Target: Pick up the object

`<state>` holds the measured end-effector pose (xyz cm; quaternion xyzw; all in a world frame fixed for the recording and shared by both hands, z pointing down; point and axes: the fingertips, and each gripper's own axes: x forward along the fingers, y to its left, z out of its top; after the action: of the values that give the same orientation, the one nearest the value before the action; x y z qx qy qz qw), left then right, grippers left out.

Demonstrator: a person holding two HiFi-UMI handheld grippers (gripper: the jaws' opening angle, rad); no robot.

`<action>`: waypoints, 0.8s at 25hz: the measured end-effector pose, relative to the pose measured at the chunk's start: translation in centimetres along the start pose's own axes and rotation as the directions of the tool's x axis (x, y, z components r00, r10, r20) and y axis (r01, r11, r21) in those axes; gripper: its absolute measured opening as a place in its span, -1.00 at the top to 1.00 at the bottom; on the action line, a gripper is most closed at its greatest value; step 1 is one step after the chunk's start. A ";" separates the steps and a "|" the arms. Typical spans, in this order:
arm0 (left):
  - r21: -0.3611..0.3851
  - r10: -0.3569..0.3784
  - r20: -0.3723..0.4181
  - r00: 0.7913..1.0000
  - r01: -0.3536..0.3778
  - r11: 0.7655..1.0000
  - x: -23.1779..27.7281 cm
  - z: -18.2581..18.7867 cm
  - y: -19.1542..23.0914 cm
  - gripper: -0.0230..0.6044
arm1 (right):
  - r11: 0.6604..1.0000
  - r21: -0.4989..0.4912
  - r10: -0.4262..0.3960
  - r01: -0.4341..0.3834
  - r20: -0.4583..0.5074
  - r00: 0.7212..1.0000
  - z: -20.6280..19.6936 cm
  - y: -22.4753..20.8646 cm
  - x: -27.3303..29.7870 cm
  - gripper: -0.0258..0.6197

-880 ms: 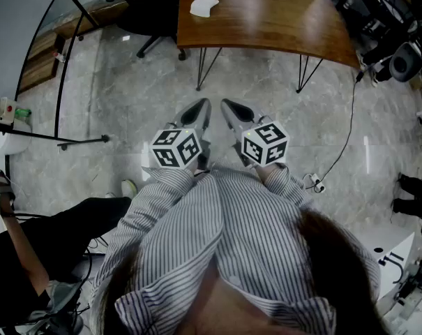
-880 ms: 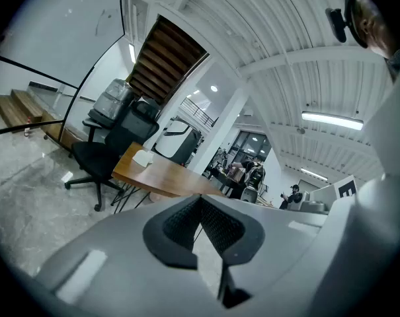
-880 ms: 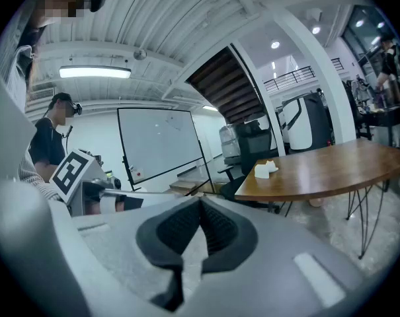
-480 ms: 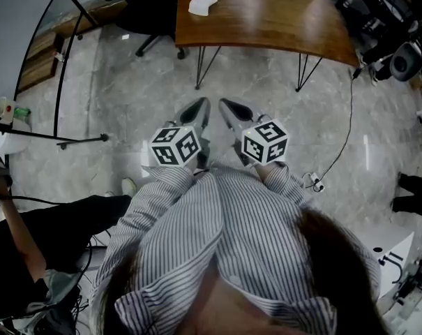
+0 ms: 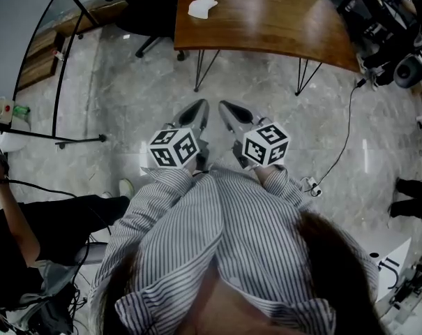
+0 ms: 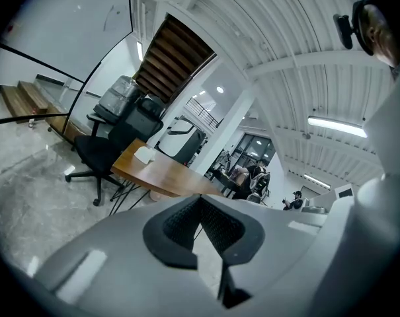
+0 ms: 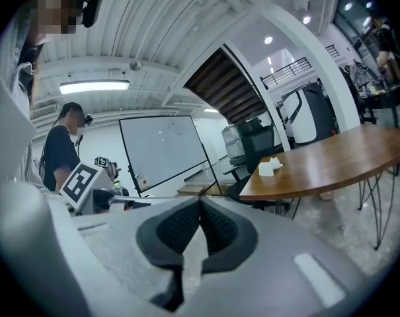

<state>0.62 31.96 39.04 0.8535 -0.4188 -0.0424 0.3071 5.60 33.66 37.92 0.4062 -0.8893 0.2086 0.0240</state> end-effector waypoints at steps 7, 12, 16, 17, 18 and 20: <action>-0.027 0.014 -0.015 1.000 -0.015 1.000 1.7 -1.2 0.4 0.92 | 1.000 0.021 -0.002 0.003 -0.020 1.000 -0.5 -2.2 0.1 0.92; -0.042 0.017 -0.020 1.000 -0.018 0.999 3.6 -1.0 1.6 0.92 | 1.000 0.002 -0.006 0.006 -0.046 0.999 -0.5 -3.9 1.4 0.92; -0.036 0.002 -0.039 0.999 -0.003 0.999 6.4 -0.5 2.5 0.92 | 1.000 0.020 -0.016 0.017 -0.051 0.999 0.0 -6.2 3.0 0.92; -0.038 0.000 -0.042 0.999 -0.001 0.999 7.2 -0.2 3.0 0.92 | 1.000 0.021 -0.017 0.018 -0.053 0.998 0.2 -6.8 3.7 0.92; -0.040 -0.002 -0.044 0.999 0.001 0.999 8.1 0.2 3.6 0.92 | 1.000 0.020 -0.016 0.017 -0.054 0.998 0.5 -7.4 4.4 0.92; -0.041 -0.005 -0.043 0.999 0.004 0.999 10.0 1.3 5.0 0.92 | 1.000 0.014 -0.017 0.018 -0.052 0.998 1.2 -8.8 6.2 0.92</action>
<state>3.20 21.56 42.67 0.8487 -0.4093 -0.0335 0.3332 8.02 23.66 41.21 0.4087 -0.8832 0.2255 0.0460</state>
